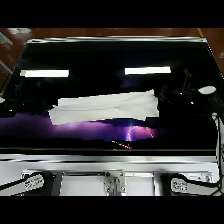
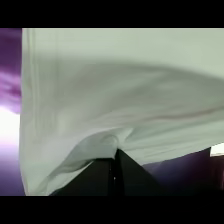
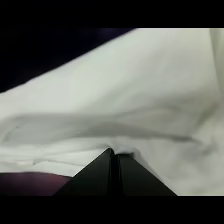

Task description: Fold the shirts.

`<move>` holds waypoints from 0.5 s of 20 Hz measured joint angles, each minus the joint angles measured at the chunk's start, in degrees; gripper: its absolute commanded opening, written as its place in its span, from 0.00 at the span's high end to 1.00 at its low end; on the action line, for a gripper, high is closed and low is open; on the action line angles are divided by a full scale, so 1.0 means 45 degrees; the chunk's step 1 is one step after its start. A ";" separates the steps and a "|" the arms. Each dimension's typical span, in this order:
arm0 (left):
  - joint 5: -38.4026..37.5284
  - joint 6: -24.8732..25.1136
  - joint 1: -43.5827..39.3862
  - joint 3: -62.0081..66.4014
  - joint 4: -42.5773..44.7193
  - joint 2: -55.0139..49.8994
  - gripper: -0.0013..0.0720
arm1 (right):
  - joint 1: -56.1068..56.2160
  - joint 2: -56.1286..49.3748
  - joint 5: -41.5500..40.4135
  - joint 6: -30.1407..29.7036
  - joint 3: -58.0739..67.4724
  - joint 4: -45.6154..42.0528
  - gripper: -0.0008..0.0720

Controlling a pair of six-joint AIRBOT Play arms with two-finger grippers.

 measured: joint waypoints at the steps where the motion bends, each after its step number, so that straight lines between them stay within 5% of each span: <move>1: 0.0039 -0.0005 -0.0097 0.0442 -0.0063 -0.0359 0.94 | 0.0214 -0.0525 -0.0214 0.0136 0.0627 0.0010 0.90; 6: 0.0131 -0.0053 -0.0797 0.2205 -0.0107 -0.2443 0.93 | 0.0670 -0.2501 -0.0714 0.1316 0.2317 -0.0753 0.90; 7: 0.0136 -0.0146 -0.0889 0.2390 -0.0131 -0.2841 0.83 | 0.0704 -0.2739 -0.0753 0.1613 0.2433 -0.1151 0.90; 8: 0.0146 -0.0262 -0.0942 0.2511 -0.0112 -0.3177 0.58 | 0.0743 -0.2968 -0.0792 0.1885 0.2521 -0.1564 0.81; 9: 0.0146 -0.0384 -0.0976 0.2603 -0.0107 -0.3444 0.31 | 0.0772 -0.3138 -0.0801 0.2069 0.2579 -0.1928 0.52; 10: 0.0155 -0.0452 -0.1010 0.2681 -0.0102 -0.3667 0.16 | 0.0777 -0.3245 -0.0860 0.2176 0.2633 -0.2171 0.18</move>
